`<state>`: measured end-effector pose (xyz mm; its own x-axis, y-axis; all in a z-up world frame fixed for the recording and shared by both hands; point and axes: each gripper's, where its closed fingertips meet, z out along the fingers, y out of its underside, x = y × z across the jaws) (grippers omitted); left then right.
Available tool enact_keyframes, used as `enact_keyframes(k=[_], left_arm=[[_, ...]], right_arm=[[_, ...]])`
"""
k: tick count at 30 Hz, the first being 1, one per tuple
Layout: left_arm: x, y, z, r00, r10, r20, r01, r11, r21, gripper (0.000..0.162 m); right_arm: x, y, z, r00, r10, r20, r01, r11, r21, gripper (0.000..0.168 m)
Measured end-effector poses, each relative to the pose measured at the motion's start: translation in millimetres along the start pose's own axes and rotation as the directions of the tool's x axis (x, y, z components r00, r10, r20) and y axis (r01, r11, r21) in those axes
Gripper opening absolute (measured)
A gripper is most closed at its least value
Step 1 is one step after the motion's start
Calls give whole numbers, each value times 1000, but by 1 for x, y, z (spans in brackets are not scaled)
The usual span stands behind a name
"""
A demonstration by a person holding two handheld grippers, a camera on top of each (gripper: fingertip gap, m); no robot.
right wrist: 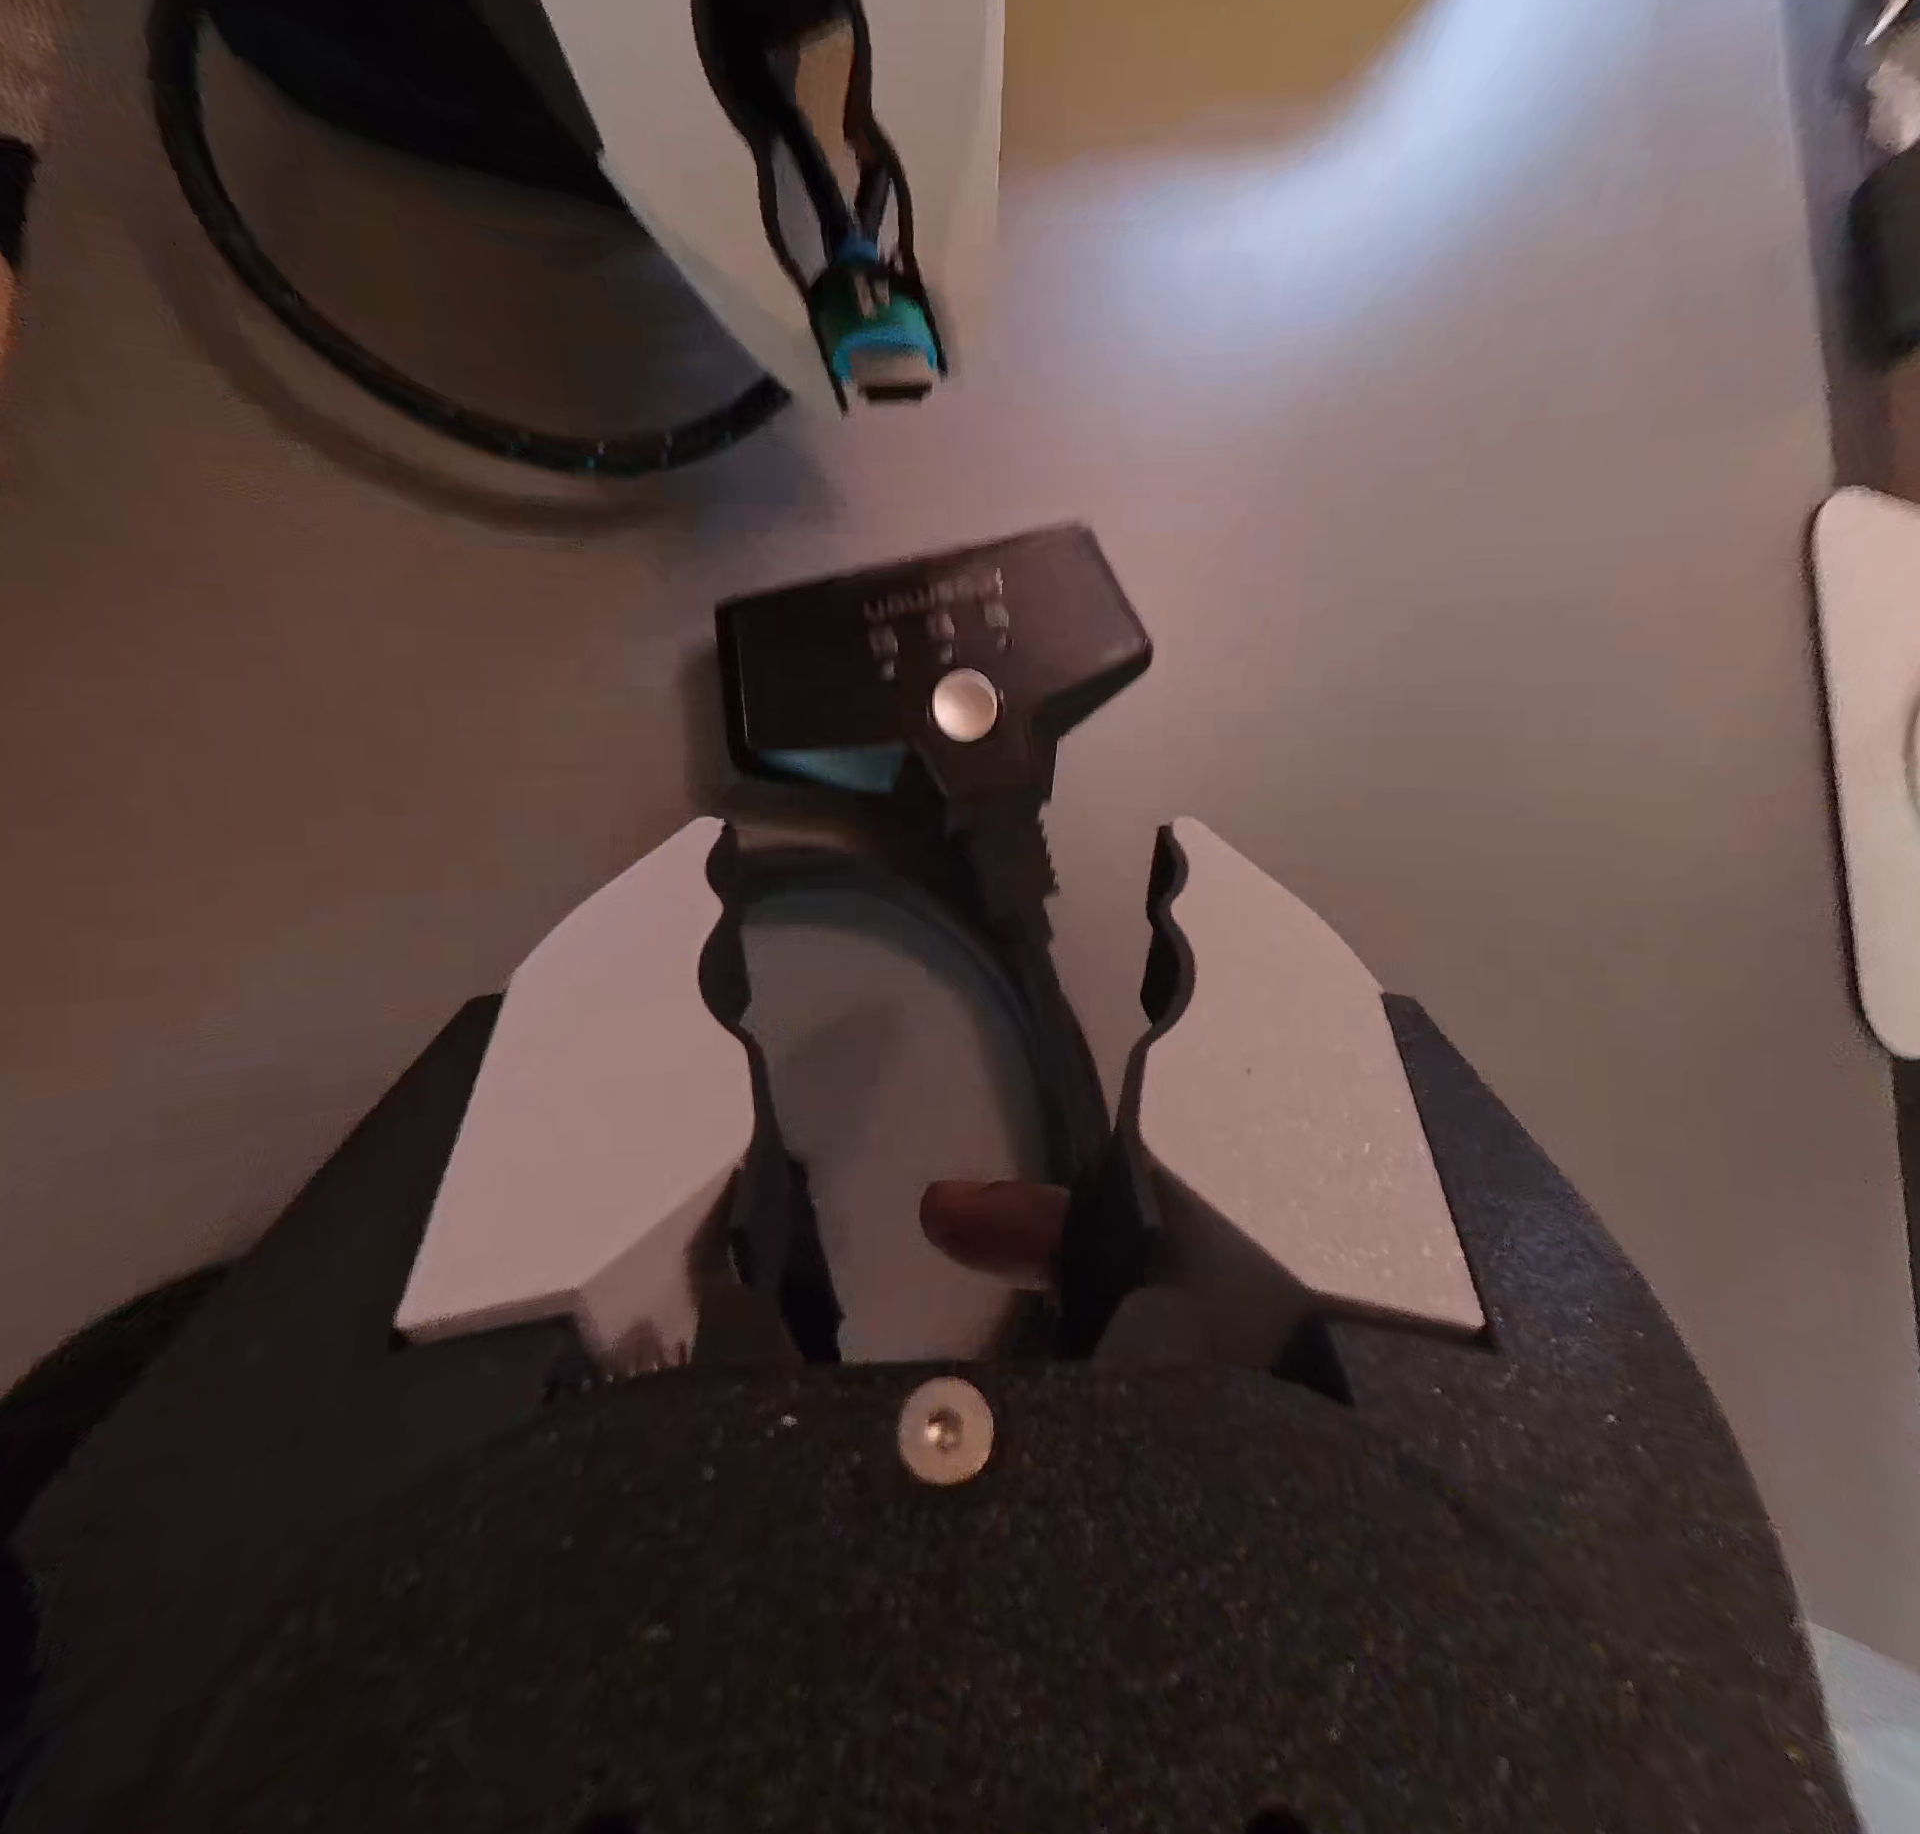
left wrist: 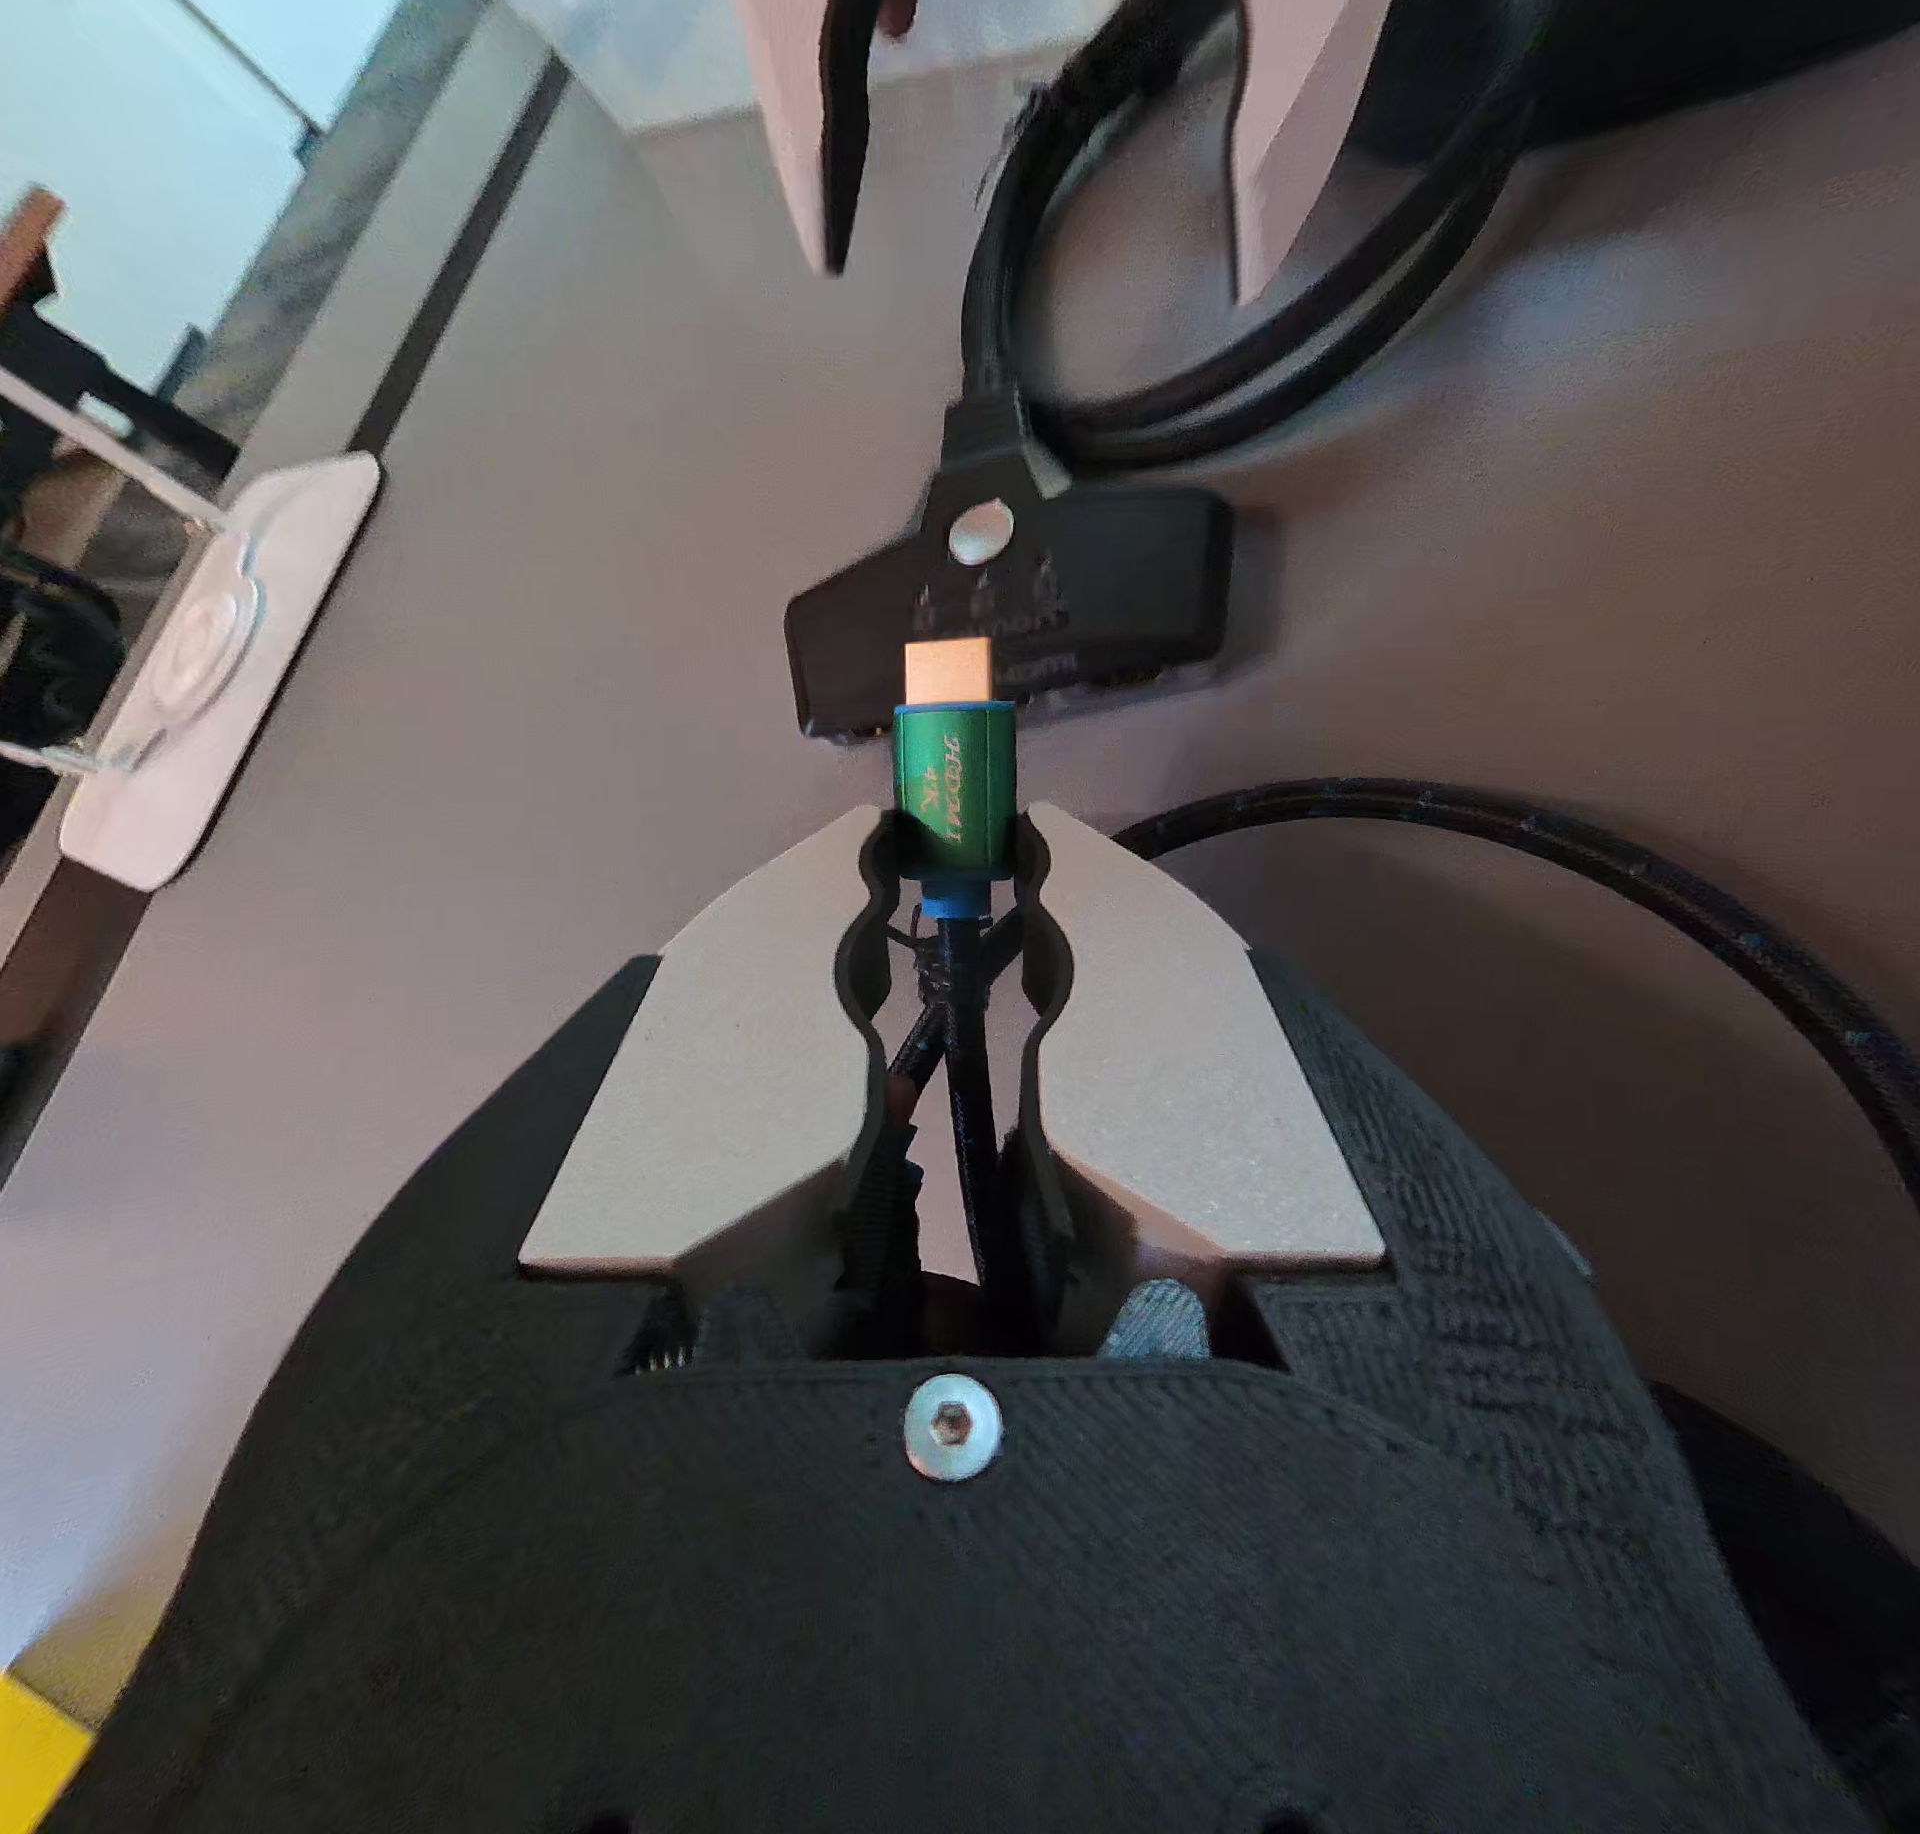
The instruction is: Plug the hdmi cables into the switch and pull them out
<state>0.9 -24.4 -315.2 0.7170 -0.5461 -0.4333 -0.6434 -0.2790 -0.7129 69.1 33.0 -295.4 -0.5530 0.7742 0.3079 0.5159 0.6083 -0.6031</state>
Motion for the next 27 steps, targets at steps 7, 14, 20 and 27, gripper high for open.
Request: enact_keyframes(k=[7, 14, 20, 27], left_arm=[[-5, 16, 1, 999, -52, -14, 51, 995, -85, 21], [-1, 25, 6, 982, -156, -107, 137, 977, -166, 21], [-3, 31, 9, 958, -255, -132, 223, 951, -216, 21], [-6, 31, 10, 964, -246, -102, 220, 950, -220, 21]], right_arm=[[9, 6, 27, 996, -58, 62, 64, 993, -98, 68], [2, 13, 52, 978, -7, 210, 29, 994, -103, 39], [2, 7, 48, 979, -32, 200, 4, 991, 137, 37], [-10, 3, 49, 956, -4, 295, -32, 993, 116, 37]])
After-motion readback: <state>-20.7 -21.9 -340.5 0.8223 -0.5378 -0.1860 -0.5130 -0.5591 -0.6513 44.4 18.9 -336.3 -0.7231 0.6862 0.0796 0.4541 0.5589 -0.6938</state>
